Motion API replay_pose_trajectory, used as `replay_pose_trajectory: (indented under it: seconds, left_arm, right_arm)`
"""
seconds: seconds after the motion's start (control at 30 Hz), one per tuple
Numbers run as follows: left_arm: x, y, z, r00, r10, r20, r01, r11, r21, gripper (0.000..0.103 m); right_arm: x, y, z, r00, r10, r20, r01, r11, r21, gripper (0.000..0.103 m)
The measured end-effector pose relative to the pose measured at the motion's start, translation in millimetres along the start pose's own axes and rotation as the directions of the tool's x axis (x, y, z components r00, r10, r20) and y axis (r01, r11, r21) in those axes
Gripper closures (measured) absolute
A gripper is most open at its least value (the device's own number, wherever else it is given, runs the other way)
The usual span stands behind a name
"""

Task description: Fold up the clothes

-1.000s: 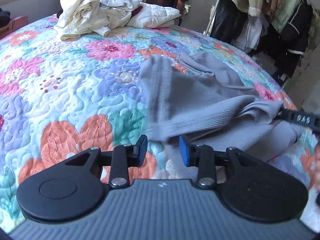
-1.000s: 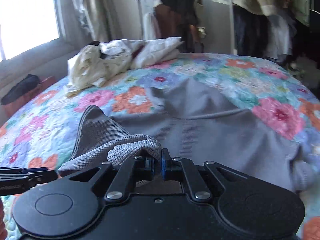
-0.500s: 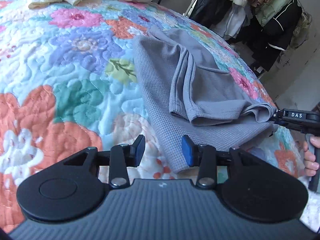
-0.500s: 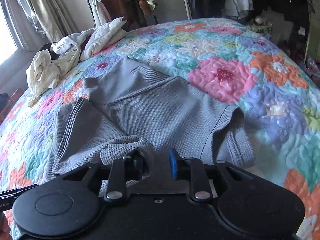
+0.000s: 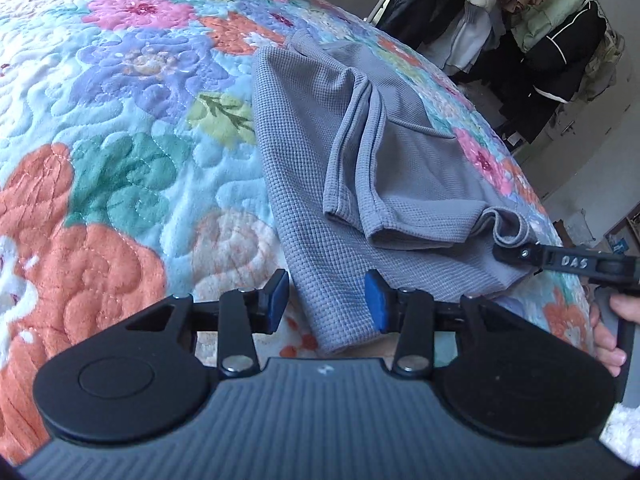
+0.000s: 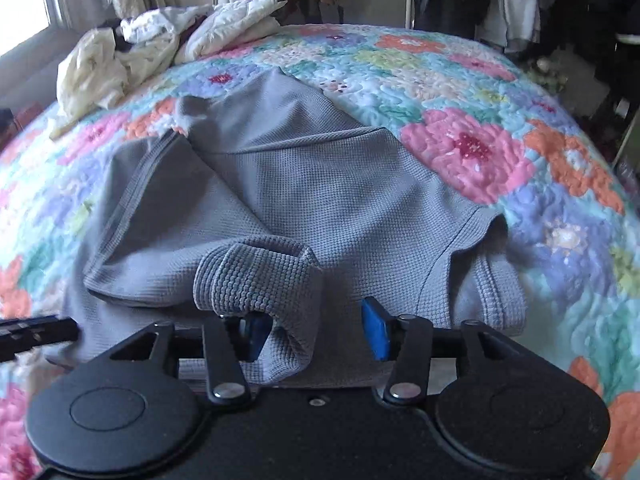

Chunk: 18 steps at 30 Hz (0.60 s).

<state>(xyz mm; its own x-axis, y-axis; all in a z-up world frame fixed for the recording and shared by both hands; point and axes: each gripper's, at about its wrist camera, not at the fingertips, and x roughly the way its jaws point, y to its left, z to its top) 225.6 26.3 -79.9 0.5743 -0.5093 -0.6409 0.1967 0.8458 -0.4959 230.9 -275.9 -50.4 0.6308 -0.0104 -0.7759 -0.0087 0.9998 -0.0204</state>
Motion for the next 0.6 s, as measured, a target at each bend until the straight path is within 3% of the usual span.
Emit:
replay_pose_trajectory:
  seconds: [0.07, 0.13, 0.2, 0.27, 0.37, 0.43, 0.6]
  left_arm:
    - [1.3, 0.0, 0.0, 1.000, -0.006, 0.013, 0.006, 1.000, -0.026, 0.062]
    - [4.5, -3.1, -0.8, 1.000, 0.006, 0.022, -0.006, 1.000, -0.022, 0.062]
    - [7.5, -9.6, -2.3, 0.999, 0.031, 0.015, -0.032, 0.999, 0.032, 0.062]
    - [10.0, -16.9, -4.0, 0.998, 0.064, 0.003, -0.064, 0.993, 0.098, 0.062]
    - [8.7, -19.1, -4.9, 0.997, 0.077, -0.003, -0.076, 0.992, 0.105, 0.062]
    - [8.4, -14.2, -4.0, 0.998, 0.061, -0.011, -0.060, 0.995, 0.075, 0.062]
    - [8.2, -3.6, -2.1, 0.999, 0.025, -0.023, -0.025, 1.000, 0.015, 0.062]
  right_arm:
    - [4.8, 24.2, -1.6, 0.998, -0.070, 0.003, 0.070, 0.986, -0.153, 0.047]
    - [6.1, 47.4, -5.4, 0.990, -0.127, 0.062, 0.140, 0.940, -0.312, 0.047]
    - [1.9, 68.4, -12.3, 0.968, -0.172, 0.184, 0.240, 0.850, -0.468, 0.047]
    - [0.2, 82.2, -21.1, 0.953, -0.179, 0.244, 0.289, 0.773, -0.565, 0.046]
    - [-2.1, 101.0, -33.0, 0.930, -0.174, 0.323, 0.355, 0.643, -0.678, 0.060]
    - [0.2, 91.0, -25.7, 0.947, -0.183, 0.265, 0.316, 0.690, -0.652, 0.101]
    - [-9.4, 33.8, 6.7, 0.956, -0.213, 0.201, 0.275, 0.890, -0.363, 0.101]
